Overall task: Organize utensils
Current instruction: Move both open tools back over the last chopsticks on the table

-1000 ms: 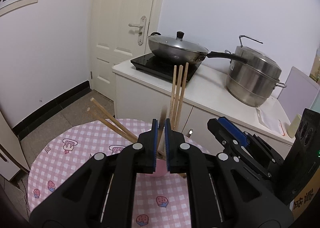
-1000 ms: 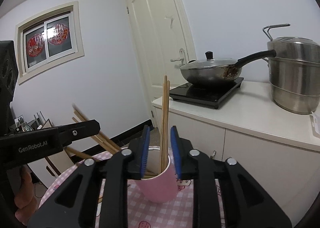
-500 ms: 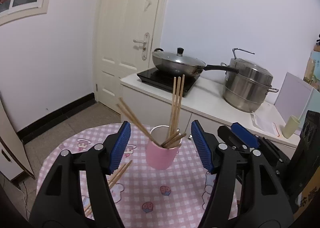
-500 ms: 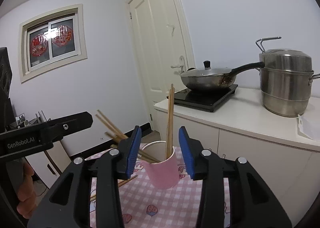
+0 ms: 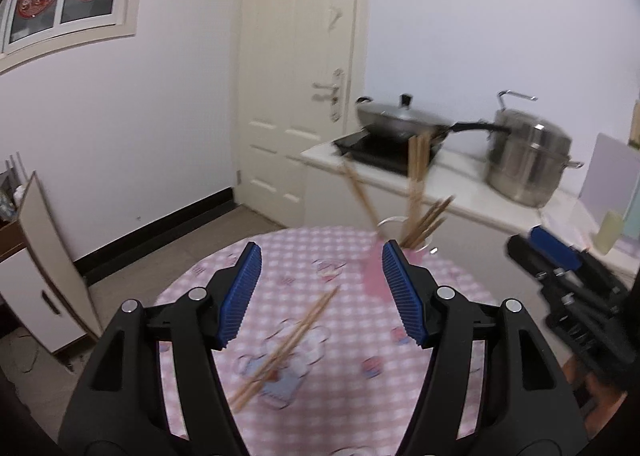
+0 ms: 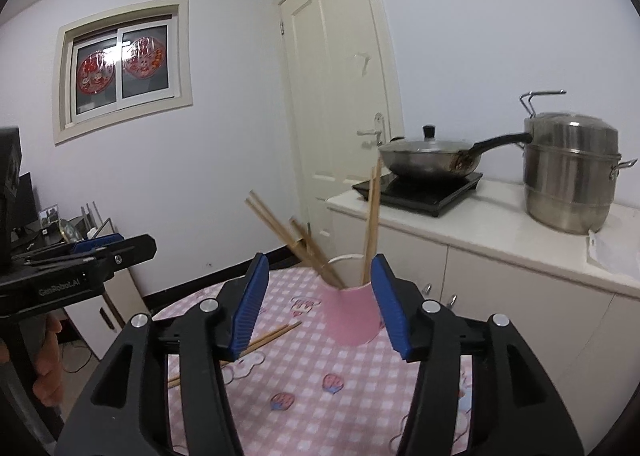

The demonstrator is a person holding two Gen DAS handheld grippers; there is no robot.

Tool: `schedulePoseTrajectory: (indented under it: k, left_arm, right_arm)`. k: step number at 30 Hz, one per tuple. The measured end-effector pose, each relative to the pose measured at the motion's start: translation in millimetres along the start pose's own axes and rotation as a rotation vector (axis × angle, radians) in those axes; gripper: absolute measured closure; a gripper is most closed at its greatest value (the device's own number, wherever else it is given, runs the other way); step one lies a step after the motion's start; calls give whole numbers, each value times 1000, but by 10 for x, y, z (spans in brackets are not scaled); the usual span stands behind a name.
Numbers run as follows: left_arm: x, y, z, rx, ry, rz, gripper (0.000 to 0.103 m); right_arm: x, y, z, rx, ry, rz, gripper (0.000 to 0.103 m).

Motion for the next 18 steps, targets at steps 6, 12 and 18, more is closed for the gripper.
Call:
schedulePoseTrajectory:
  k: [6,12,18]
  left_arm:
    - [-429,47,239,-56,56,-21,40]
    - [-655,-71,456,-136,78,-16,40]
    - [-701,-456,660,-257,60,23,40]
  right_arm:
    - [-221,-101,183,-66,26,-31,52]
    - [-391,-265,348,-131,67,-36,51]
    - [-494,-479,561,-210,96,-38,50]
Point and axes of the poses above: each gripper's, at about its wrist camera, not at the fingertips, and y roughly against the way its jaws point, x to its right, z to its underside, the point moved 2 cm from there along -y, roughly the way its jaws point, and after that the axes turned 15 degrees about z, right-handed, at the moved point
